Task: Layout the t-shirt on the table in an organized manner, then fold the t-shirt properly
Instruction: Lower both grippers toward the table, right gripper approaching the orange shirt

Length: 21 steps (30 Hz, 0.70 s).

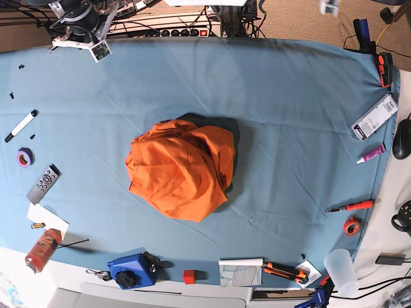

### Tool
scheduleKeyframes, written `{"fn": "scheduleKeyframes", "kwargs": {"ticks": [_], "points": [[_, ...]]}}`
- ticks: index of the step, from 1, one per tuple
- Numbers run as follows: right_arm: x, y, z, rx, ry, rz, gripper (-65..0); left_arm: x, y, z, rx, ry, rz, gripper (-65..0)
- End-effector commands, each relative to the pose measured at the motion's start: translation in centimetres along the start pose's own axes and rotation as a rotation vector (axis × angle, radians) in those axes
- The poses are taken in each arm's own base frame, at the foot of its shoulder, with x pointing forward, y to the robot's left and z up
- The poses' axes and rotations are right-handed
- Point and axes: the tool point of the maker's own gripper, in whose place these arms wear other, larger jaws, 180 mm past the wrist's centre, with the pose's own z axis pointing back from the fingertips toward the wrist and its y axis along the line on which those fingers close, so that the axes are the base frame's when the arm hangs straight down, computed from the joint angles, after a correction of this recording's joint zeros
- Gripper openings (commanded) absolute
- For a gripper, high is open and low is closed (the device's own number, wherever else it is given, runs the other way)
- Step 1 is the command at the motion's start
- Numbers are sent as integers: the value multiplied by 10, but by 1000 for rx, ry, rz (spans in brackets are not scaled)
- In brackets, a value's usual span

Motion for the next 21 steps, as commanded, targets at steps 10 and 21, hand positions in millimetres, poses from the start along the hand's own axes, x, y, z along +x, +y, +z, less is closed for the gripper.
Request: {"fn": "scheduleKeyframes", "kwargs": {"ticks": [10, 21], "points": [[33, -20, -3, -54, -107, -16, -650, 97, 6, 96, 50, -430, -9, -650], [65, -82, 3, -360, -165, 125, -650, 194, -7, 133, 2, -809, -87, -650]]}}
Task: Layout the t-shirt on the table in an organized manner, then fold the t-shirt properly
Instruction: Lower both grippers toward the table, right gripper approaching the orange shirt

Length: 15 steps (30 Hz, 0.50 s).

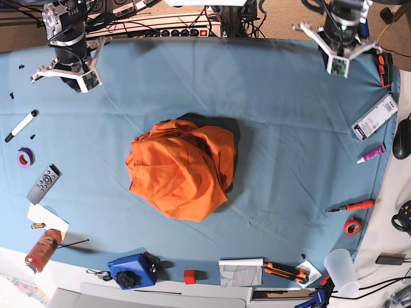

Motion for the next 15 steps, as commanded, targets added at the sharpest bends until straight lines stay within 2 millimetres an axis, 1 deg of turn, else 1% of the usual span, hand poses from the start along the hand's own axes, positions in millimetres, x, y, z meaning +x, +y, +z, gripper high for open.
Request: {"fn": "scheduleKeyframes", "kwargs": {"ticks": [1, 2, 5, 6, 7, 9, 11, 13, 15], "points": [[10, -11, 2, -40, -37, 6, -650, 14, 2, 1, 4, -50, 2, -650], [11, -12, 1, -45, -40, 6, -642, 20, 1, 0, -2, -72, 14, -650], [13, -16, 1, -74, -45, 7, -478, 42, -7, -2, -53, -163, 37, -502], [14, -15, 2, -75, -46, -8, -433, 48, -12, -2, -82, -195, 12, -456], [16, -14, 2, -73, -56, -25, -410, 54, -18, -1, -114, -225, -14, -418], [21, -11, 1, -64, -72, -74, -409, 63, -30, 1, -175, -270, -63, -367], [32, -11, -2, -57, -99, -142, -409, 70, -36, 2, -210, -298, -94, -356], [50, -16, -6, -48, -153, -210, -409, 75, -37, 1, -216, -315, -104, -356], [73, -24, -9, -39, -234, -251, -409, 81, -36, 0, -211, -331, -105, -356]]}}
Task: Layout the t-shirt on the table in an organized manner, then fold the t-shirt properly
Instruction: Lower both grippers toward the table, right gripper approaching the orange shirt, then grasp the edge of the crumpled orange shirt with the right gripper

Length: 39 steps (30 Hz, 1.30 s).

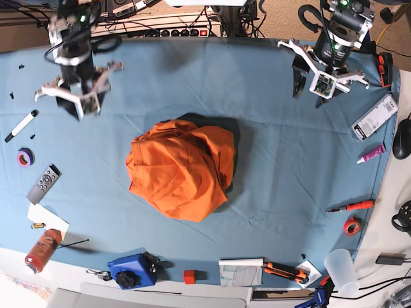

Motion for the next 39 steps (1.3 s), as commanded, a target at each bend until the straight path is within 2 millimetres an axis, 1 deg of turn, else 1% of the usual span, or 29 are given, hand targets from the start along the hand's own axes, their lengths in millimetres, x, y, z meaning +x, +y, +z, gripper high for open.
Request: {"fn": "scheduleKeyframes", "kwargs": {"ticks": [1, 4, 7, 11, 14, 18, 21, 24, 27, 28, 29, 31, 32, 36, 39], "points": [[22, -8, 0, -18, -82, 3, -409, 11, 1, 2, 2, -45, -6, -356], [54, -2, -4, 48, -194, 1, -409, 12, 1, 2, 3, -47, -6, -356], [59, 12, -26, 141, -208, -36, -409, 12, 1, 2, 3, -47, -6, -356], [61, 14, -58, 169, -197, -133, -409, 15, -3, 2, -19, -61, 28, -356], [62, 22, -79, 220, -182, -187, -409, 15, -4, 2, -25, -64, 39, -356], [72, 34, -98, 289, -189, -254, -409, 16, -3, 2, -24, -67, 38, -356], [74, 42, -110, 331, -170, -295, -409, 19, -2, 0, -21, -77, 37, -356], [78, 54, -115, 387, -171, -315, -409, 20, -3, 0, -20, -78, 42, -356], [81, 57, -116, 395, -176, -324, -411, 20, -3, 0, -21, -79, 42, -356], [80, 57, -116, 395, -174, -324, -431, 20, -2, 0, -20, -78, 41, -356], [79, 57, -116, 395, -168, -323, -480, 20, -2, 0, -20, -78, 41, -356], [77, 58, -117, 396, -152, -322, -605, 20, -2, 0, -20, -78, 41, -356], [76, 58, -117, 396, -149, -321, -650, 20, -2, 0, -20, -79, 41, -356], [73, 59, -116, 398, -125, -312, -650, 23, -1, -1, -17, -90, 39, -356], [82, 52, -109, 382, -151, -302, -650, 25, 0, -2, -15, -95, 38, -356]]}}
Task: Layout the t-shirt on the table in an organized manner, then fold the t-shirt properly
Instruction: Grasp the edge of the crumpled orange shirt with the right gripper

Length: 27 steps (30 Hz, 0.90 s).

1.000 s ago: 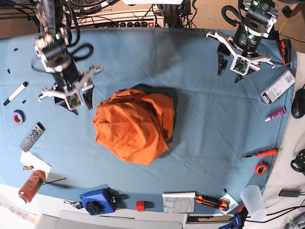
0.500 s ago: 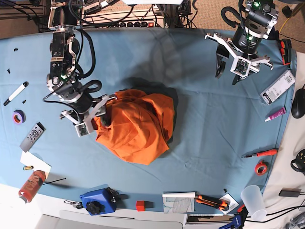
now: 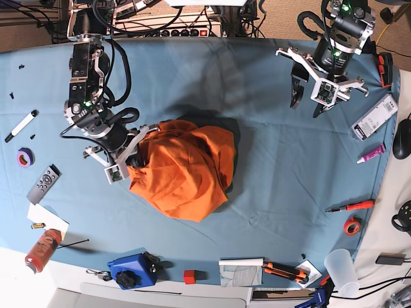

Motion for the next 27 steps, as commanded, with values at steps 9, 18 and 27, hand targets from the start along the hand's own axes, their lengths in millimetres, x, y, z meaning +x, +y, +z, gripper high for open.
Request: {"fn": "scheduleKeyframes", "kwargs": {"ticks": [9, 18, 27], "points": [[70, -38, 57, -133, -256, 10, -650, 9, 0, 3, 0, -35, -2, -356], [40, -67, 79, -189, -206, -86, -650, 9, 0, 3, 0, -35, -2, -356], [13, -33, 78, -45, -167, -43, -395, 9, 0, 3, 0, -34, -2, -356]]}}
